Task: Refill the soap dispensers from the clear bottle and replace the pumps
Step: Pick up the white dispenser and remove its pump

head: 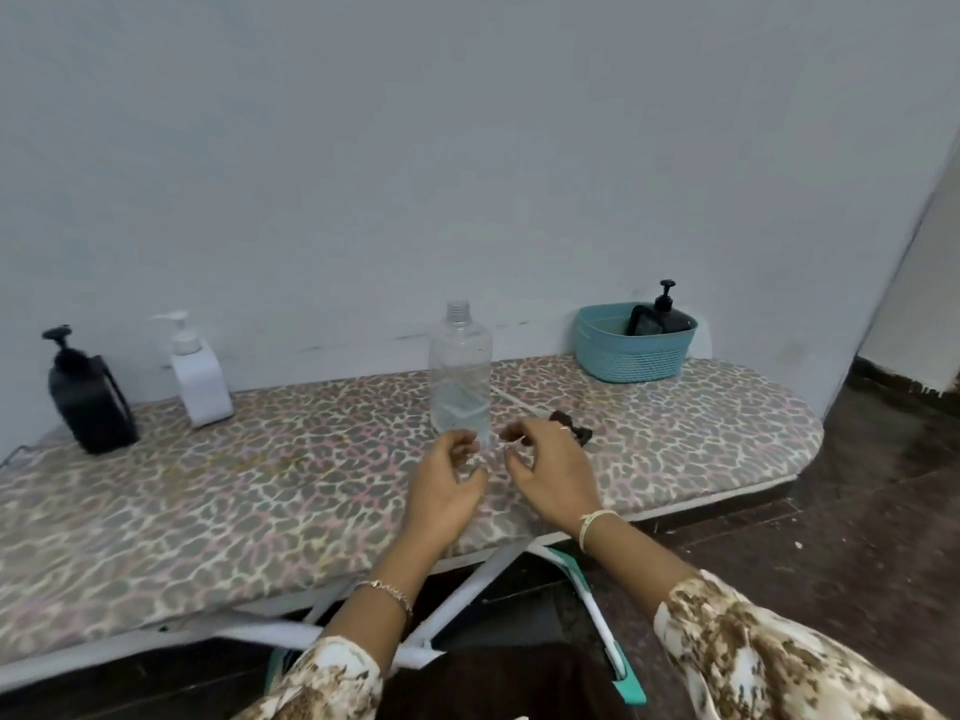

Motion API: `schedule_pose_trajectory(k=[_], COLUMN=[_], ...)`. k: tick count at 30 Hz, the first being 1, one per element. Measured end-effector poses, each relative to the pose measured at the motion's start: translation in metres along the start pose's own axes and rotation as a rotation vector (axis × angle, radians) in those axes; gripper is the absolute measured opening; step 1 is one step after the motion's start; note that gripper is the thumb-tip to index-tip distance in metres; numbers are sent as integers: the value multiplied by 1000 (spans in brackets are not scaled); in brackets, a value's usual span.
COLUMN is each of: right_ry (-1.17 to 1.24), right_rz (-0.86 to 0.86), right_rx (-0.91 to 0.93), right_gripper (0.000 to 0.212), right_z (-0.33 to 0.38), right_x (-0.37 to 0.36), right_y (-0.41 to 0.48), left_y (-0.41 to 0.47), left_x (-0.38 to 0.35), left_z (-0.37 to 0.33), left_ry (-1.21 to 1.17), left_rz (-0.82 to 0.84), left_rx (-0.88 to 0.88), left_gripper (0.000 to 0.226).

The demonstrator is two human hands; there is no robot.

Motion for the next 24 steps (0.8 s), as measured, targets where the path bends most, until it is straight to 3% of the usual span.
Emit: schedule_pose_trajectory(k=[4, 12, 20, 24], right_ry=[48, -19, -76, -115], right_rz=[112, 365, 522, 554], right_rx=[81, 194, 192, 223], right_gripper=[20, 35, 42, 57], right_z=[48, 116, 148, 148], right_x=[-45, -127, -194, -217], right_y=[-20, -21, -10, -1], left_y=[2, 25, 70, 95], left_x=[57, 152, 219, 245], left_z=[35, 83, 116, 126], left_ry=[0, 76, 149, 177], left_rz=[-124, -294, -490, -621], left_rx=[70, 142, 245, 282], left_gripper=[34, 40, 65, 78])
Point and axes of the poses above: each hand's wrist, its own y-axis towards the middle knuckle, its own x-axis out of the back of the hand, z = x × y, the point moved 10 cm from there along y, towards the middle knuckle, and after that the axes turned 14 degrees about -z, right-handed, at the moved point
